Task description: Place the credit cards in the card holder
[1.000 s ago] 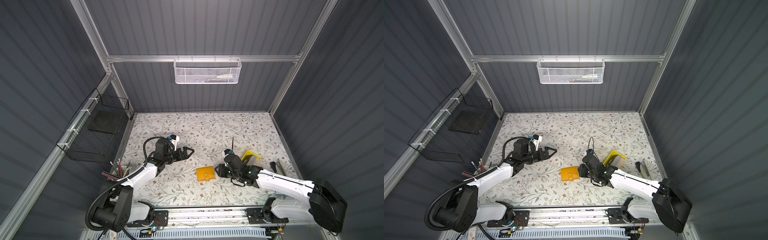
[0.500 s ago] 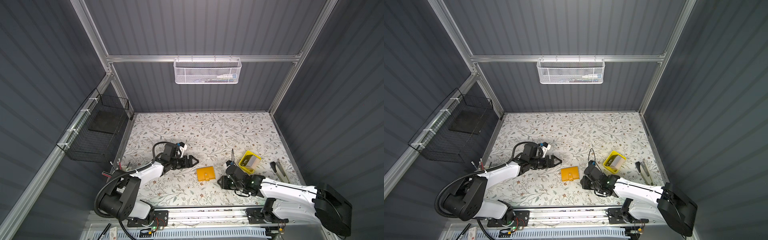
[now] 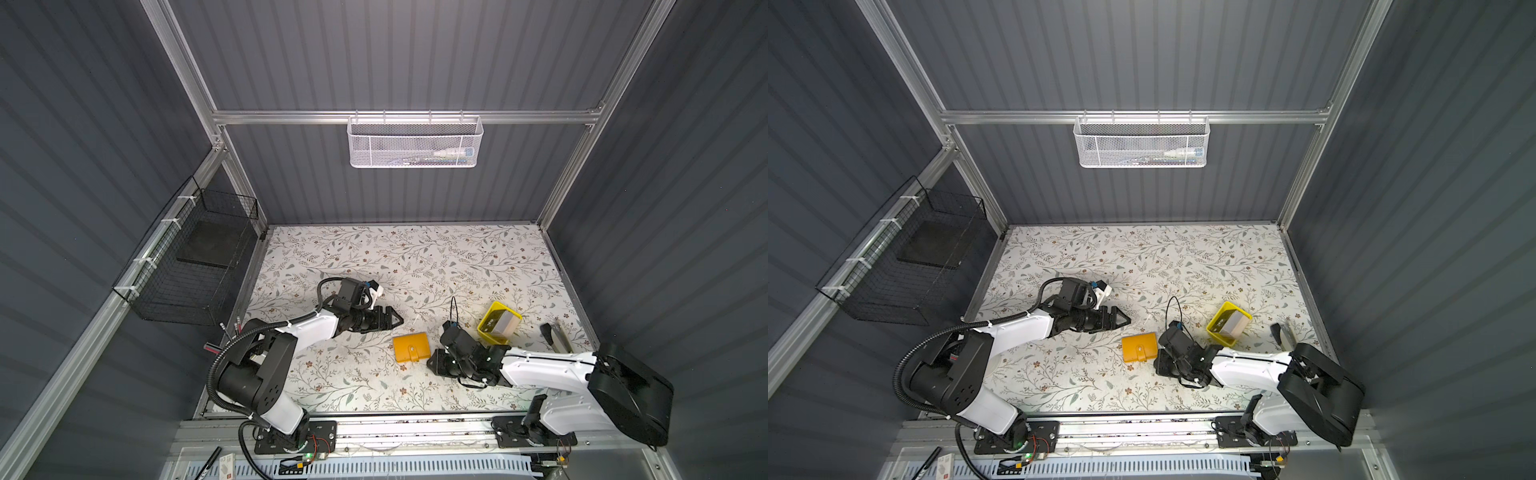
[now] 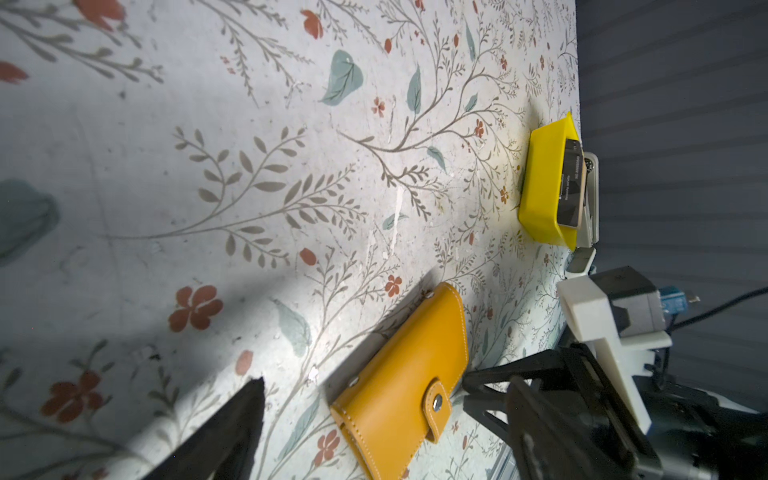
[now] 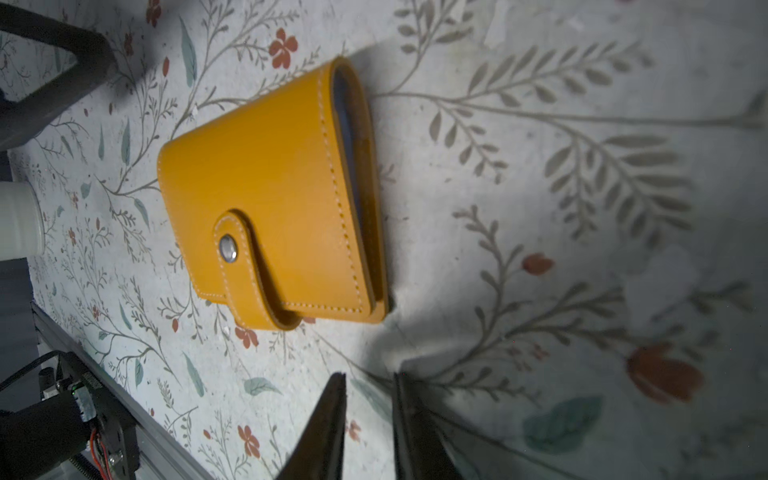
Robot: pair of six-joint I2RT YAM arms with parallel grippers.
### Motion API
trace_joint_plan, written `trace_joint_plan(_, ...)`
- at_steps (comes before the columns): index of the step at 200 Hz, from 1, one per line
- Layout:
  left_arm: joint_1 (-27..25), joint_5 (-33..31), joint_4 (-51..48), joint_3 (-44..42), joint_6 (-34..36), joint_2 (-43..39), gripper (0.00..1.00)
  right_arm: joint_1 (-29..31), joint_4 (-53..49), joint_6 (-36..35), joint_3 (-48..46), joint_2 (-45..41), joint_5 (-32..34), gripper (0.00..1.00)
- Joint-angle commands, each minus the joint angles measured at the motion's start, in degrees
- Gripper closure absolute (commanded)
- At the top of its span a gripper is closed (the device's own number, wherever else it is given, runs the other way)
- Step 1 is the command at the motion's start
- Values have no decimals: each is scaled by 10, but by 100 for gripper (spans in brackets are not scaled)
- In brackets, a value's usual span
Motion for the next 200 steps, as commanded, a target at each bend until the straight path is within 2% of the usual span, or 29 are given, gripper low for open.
trace_joint_plan(1,-4,24,-27,23,20,18,11,-18,5,17,17,23,13,80)
trace_joint_plan(61,-17,13,-31,28,20,50,14,-80,22,-16,63,75,-17,84)
trace_joint_plan(117,-26,8,-2,1,-22,45,19,-99,15,-49,121,117,-26,84)
trace_joint_plan(200,-39,-6,59,-67,-84,27,21,-73,-29,-33,67,22,-17,76)
